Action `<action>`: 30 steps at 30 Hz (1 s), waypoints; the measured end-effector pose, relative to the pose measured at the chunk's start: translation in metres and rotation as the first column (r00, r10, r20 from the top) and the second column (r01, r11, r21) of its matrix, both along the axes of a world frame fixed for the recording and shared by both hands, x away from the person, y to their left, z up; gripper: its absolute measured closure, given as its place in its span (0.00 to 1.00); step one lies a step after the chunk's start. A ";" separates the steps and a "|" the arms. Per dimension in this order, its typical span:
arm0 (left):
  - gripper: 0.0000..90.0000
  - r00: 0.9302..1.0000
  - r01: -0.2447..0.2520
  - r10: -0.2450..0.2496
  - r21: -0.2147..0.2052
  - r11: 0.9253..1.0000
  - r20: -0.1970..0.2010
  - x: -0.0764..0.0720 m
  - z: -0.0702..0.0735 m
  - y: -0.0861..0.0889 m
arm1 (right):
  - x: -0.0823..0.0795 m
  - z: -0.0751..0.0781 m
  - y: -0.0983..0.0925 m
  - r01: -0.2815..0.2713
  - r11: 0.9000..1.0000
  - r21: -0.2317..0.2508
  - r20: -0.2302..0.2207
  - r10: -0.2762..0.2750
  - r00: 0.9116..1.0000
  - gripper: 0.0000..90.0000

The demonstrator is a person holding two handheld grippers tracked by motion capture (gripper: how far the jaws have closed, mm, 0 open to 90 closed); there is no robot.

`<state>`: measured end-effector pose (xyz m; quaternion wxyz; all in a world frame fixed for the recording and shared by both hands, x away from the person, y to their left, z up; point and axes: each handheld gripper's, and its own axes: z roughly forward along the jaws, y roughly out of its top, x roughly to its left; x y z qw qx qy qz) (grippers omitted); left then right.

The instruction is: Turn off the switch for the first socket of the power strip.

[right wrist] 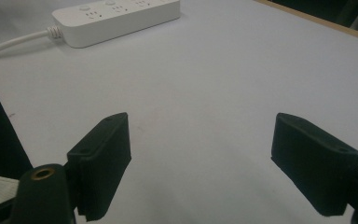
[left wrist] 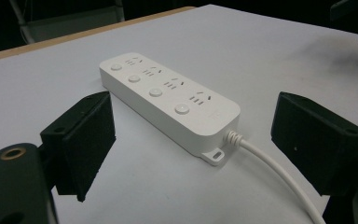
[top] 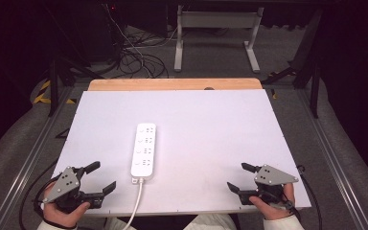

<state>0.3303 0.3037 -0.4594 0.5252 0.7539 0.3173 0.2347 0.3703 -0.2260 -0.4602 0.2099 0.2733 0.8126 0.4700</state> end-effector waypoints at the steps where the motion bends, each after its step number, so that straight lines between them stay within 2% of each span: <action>1: 0.16 1.000 -0.001 0.001 -0.003 1.000 -0.001 0.000 0.000 0.000 | 0.000 0.000 0.000 0.002 1.000 -0.002 0.003 -0.002 1.000 0.24; 8: 0.16 1.000 -0.004 0.004 0.020 1.000 0.010 0.000 0.002 0.000 | 0.000 -0.001 0.000 -0.003 1.000 -0.013 0.006 0.003 1.000 0.24; 9: 0.16 1.000 -0.007 0.007 0.034 0.999 0.014 0.000 0.003 0.000 | 0.000 -0.002 0.001 -0.003 1.000 -0.014 0.006 0.003 1.000 0.24; 14: 0.16 1.000 -0.011 0.010 0.040 0.999 0.015 -0.001 0.003 0.001 | 0.000 -0.001 0.002 -0.006 1.000 -0.016 0.011 0.007 1.000 0.24; 15: 0.16 1.000 -0.013 0.012 0.048 0.999 0.026 0.000 0.004 0.002 | 0.000 -0.001 0.002 -0.007 1.000 -0.016 0.011 0.007 1.000 0.24; 21: 0.20 1.000 -0.018 0.016 0.071 0.997 0.022 -0.002 0.007 0.001 | -0.001 -0.001 0.002 -0.009 1.000 -0.013 0.013 0.010 1.000 0.24; 23: 0.21 1.000 -0.017 0.017 0.081 0.997 0.009 -0.002 0.010 -0.001 | -0.001 -0.001 0.002 -0.010 1.000 -0.012 0.011 0.010 1.000 0.24; 30: 0.25 1.000 -0.012 0.012 0.060 0.998 -0.011 -0.003 0.014 0.000 | -0.001 -0.002 0.003 -0.013 1.000 -0.012 0.009 0.013 1.000 0.24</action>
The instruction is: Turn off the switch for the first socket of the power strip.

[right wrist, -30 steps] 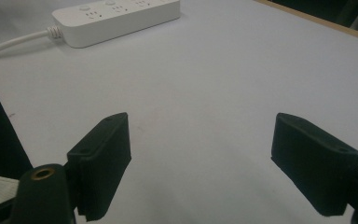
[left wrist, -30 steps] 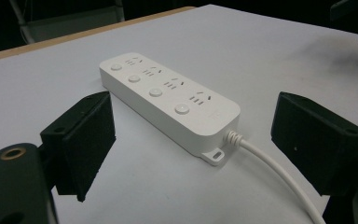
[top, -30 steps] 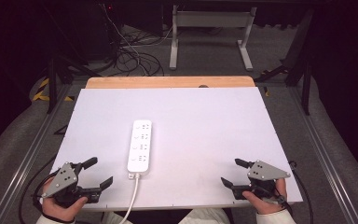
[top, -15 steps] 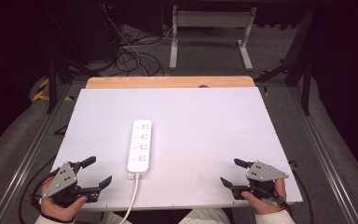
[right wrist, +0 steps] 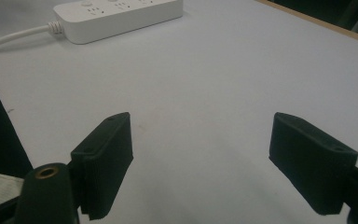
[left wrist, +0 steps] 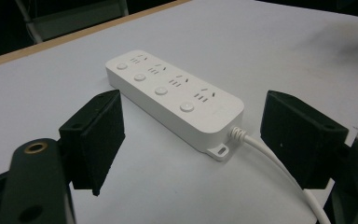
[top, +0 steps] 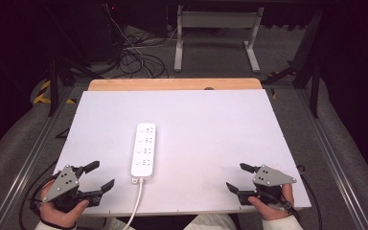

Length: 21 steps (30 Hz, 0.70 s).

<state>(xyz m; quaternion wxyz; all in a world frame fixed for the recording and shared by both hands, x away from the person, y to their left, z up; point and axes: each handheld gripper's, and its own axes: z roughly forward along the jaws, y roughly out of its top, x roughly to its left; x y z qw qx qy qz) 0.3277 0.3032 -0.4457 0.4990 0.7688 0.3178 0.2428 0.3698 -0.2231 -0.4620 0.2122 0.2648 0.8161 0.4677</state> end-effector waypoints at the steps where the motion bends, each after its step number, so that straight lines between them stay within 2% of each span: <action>1: 0.25 1.000 0.003 -0.003 -0.001 1.000 -0.002 0.000 0.001 0.000 | 0.000 0.000 0.000 0.000 1.000 0.000 -0.001 0.000 1.000 0.24; 4: 0.27 1.000 0.002 -0.002 0.006 1.000 0.010 0.001 0.003 0.000 | 0.000 0.000 0.000 -0.002 1.000 -0.001 -0.003 0.002 1.000 0.24; 9: 0.33 1.000 0.006 -0.006 0.022 1.000 0.008 0.003 0.010 -0.003 | 0.000 0.000 0.001 -0.002 1.000 -0.001 -0.004 0.002 1.000 0.24; 14: 0.37 1.000 0.025 -0.025 0.029 0.999 0.003 0.011 0.019 -0.009 | 0.000 0.000 0.002 -0.004 1.000 0.000 -0.003 0.004 1.000 0.24; 21: 0.39 0.999 0.039 -0.039 0.015 0.999 -0.001 0.022 0.028 -0.015 | 0.000 -0.001 0.003 -0.008 1.000 0.002 -0.008 0.008 1.000 0.24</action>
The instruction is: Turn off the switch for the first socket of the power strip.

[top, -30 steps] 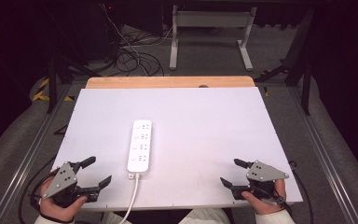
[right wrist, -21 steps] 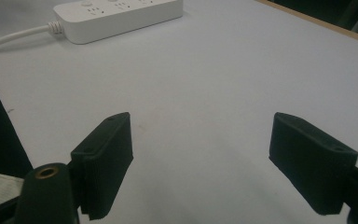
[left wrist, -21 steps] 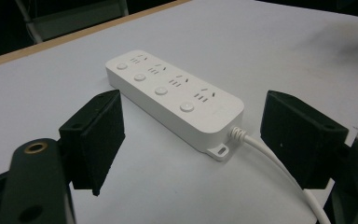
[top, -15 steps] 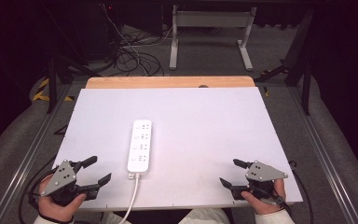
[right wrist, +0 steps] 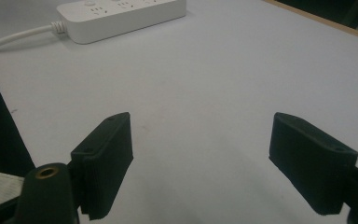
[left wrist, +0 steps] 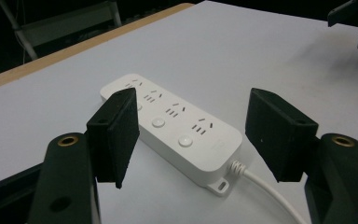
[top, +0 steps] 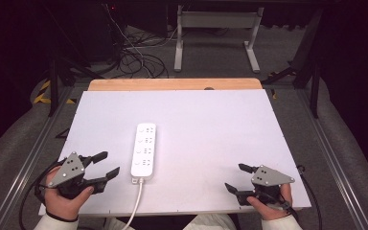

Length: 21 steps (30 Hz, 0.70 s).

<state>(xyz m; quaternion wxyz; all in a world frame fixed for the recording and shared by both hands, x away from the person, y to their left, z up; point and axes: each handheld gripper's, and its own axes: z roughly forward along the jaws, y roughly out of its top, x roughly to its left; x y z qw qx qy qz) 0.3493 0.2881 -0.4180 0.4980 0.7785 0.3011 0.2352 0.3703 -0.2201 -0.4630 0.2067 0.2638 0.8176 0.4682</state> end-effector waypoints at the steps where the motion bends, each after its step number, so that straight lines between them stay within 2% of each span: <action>1: 0.39 1.000 0.002 -0.002 0.001 1.000 0.000 0.002 0.001 -0.001 | 0.000 0.000 0.000 -0.001 1.000 -0.002 0.004 0.001 1.000 0.24; 21: 0.39 0.999 0.032 -0.032 0.009 0.999 -0.013 0.028 0.012 -0.026 | 0.001 -0.001 0.000 -0.008 1.000 0.004 0.001 0.008 1.000 0.24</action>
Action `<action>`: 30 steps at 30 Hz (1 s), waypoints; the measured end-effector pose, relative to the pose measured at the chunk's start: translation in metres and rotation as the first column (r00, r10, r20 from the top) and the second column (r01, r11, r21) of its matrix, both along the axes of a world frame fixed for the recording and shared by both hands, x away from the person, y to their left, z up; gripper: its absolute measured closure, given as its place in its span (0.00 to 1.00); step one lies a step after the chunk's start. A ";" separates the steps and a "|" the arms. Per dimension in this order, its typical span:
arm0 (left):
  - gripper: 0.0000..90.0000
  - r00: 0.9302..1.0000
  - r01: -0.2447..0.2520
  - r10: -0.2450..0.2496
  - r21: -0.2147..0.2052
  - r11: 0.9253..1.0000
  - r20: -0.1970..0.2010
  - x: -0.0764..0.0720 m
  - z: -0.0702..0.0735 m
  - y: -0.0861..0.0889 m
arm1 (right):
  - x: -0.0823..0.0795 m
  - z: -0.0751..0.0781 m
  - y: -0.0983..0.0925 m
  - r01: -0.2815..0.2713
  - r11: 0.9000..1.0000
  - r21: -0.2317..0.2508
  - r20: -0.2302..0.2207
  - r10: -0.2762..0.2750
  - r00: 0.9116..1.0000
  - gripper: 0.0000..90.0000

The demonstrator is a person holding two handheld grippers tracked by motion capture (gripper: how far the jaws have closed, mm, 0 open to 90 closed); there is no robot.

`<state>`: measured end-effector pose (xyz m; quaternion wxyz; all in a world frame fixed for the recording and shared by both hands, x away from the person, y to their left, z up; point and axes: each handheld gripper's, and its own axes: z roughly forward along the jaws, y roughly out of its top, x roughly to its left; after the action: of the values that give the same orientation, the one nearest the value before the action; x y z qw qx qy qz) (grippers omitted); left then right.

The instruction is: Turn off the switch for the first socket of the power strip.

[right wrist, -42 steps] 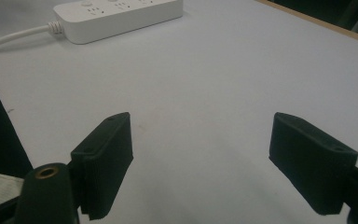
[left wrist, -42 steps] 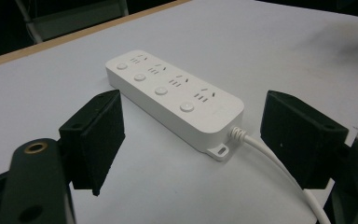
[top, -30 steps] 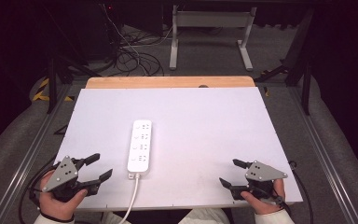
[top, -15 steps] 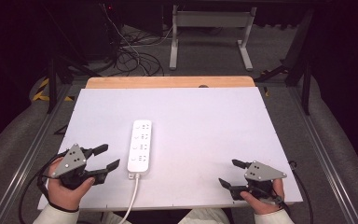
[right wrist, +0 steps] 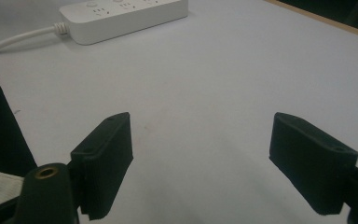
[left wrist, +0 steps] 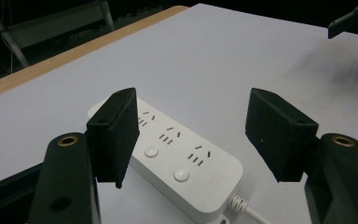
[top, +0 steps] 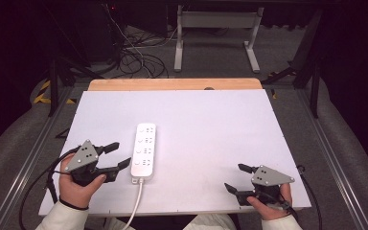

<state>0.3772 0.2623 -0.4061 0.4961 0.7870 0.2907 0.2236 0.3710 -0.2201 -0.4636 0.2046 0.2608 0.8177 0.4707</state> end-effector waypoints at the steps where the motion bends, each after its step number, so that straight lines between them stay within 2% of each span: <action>1: 0.39 1.000 0.000 0.000 0.000 1.000 0.000 0.000 0.000 0.000 | 0.000 0.000 0.000 0.000 1.000 0.000 0.000 0.000 1.000 0.24; 19: 0.39 1.000 0.009 -0.009 0.017 1.000 -0.016 0.020 -0.001 -0.014 | 0.000 -0.001 0.000 -0.005 1.000 0.002 -0.004 0.006 1.000 0.24; 30: 0.40 0.999 0.008 -0.007 0.018 1.000 -0.042 0.034 -0.006 -0.022 | 0.000 -0.002 0.000 -0.008 1.000 -0.003 -0.005 0.008 1.000 0.24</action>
<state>0.4113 0.2407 -0.4120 0.4835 0.7971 0.2962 0.2078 0.3714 -0.2197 -0.4651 0.2009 0.2582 0.8200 0.4696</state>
